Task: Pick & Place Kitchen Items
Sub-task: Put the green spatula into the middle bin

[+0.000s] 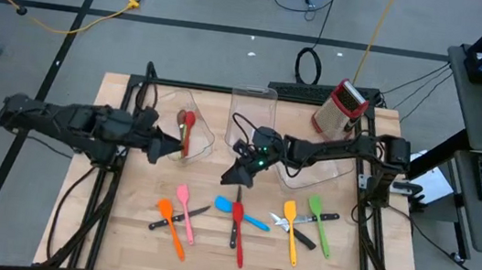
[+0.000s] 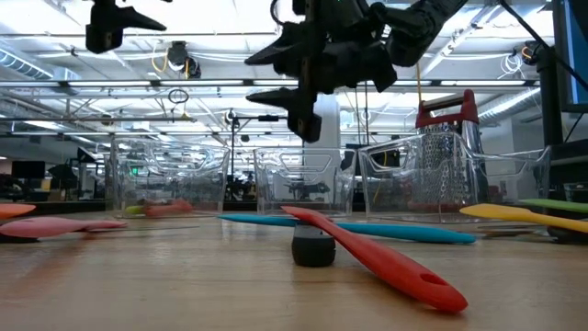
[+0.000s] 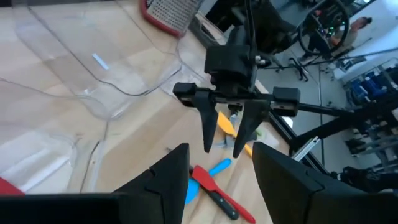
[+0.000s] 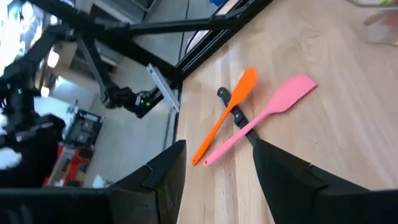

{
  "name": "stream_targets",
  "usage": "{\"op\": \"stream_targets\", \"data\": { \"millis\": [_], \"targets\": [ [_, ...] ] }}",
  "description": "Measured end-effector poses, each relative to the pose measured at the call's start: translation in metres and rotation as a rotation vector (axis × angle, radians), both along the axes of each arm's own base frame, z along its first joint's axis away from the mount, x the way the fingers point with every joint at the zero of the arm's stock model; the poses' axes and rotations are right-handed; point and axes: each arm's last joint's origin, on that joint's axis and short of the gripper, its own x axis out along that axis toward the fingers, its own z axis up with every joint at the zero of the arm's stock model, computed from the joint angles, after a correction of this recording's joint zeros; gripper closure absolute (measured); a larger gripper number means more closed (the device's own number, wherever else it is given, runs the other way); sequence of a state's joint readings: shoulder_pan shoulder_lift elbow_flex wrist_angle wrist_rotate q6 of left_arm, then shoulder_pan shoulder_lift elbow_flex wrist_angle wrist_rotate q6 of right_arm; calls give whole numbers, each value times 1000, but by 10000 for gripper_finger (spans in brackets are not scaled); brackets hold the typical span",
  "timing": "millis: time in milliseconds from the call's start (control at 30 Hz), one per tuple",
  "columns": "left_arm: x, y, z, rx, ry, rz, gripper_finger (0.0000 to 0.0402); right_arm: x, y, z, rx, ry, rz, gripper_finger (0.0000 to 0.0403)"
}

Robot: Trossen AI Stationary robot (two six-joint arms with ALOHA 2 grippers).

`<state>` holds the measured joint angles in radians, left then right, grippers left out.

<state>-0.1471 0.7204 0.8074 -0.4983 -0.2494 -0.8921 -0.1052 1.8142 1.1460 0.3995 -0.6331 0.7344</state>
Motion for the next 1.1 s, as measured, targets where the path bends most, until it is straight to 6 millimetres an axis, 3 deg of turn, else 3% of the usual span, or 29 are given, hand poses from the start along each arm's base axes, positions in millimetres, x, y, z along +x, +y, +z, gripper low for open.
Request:
{"op": "stream_targets", "data": {
  "millis": [133, 333, 500, 667, 1100],
  "targets": [
    [-1, -9, 3, 11, -31, -28, 220, -4, 12, 14, -58, -68, 44, 220],
    [-2, -15, 0, 59, 1, -109, 220, -25, 33, 35, -181, -19, 52, 220],
    [-3, -16, 0, 16, -3, -93, 220, -55, 50, 43, -314, 178, 20, 220],
    [-3, -15, 0, 81, 1, -113, 220, -90, 68, 47, -401, 413, -14, 220],
    [4, -22, 14, 354, -187, -361, 220, -163, 108, 50, -328, 978, -178, 220]
  ]
}}
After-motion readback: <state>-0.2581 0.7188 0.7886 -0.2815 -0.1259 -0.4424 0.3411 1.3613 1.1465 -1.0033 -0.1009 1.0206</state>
